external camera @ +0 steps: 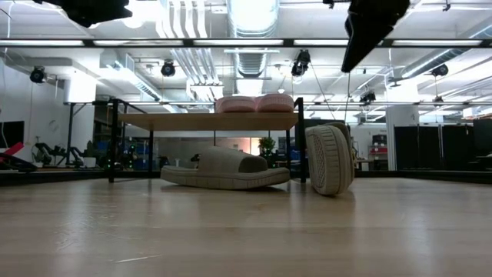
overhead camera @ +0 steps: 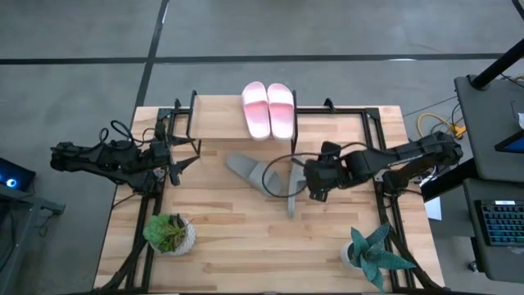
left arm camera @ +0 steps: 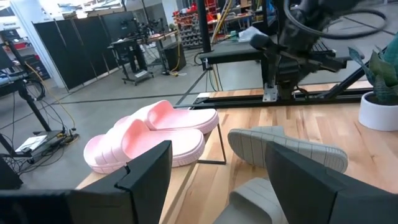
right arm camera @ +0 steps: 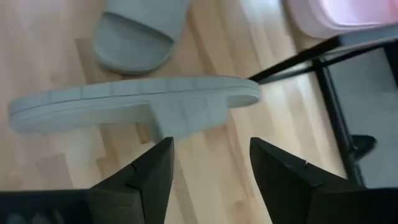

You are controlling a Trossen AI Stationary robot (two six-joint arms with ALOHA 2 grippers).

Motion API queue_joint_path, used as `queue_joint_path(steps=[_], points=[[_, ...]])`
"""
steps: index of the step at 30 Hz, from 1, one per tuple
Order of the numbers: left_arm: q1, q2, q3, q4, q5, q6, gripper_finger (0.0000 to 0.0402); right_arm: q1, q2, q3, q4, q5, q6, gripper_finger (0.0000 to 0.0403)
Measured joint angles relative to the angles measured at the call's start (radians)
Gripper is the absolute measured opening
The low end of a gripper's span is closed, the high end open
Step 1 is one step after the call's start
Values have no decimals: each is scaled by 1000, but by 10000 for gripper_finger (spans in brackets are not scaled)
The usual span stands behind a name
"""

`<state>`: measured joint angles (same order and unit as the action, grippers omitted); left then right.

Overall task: Pick and place slides into the shelf
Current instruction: Put the right gray slipper on the shelf

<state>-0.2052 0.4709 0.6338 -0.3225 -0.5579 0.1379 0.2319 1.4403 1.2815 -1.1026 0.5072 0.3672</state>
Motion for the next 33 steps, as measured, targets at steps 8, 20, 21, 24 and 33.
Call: queue_joint_path(steps=[8,20,21,24,33], points=[[0,0,0,0,0,0,240,63,0,-142,199,0,0,201],[0,5,-2,-1,0,0,240,62,0,-340,398,97,-1,201],[0,5,-2,-2,0,0,240,62,1,-352,418,104,-2,201],[0,8,-2,-2,0,0,240,63,1,-382,464,123,-4,201],[0,15,-2,-2,0,0,240,58,1,-452,529,178,-13,201]])
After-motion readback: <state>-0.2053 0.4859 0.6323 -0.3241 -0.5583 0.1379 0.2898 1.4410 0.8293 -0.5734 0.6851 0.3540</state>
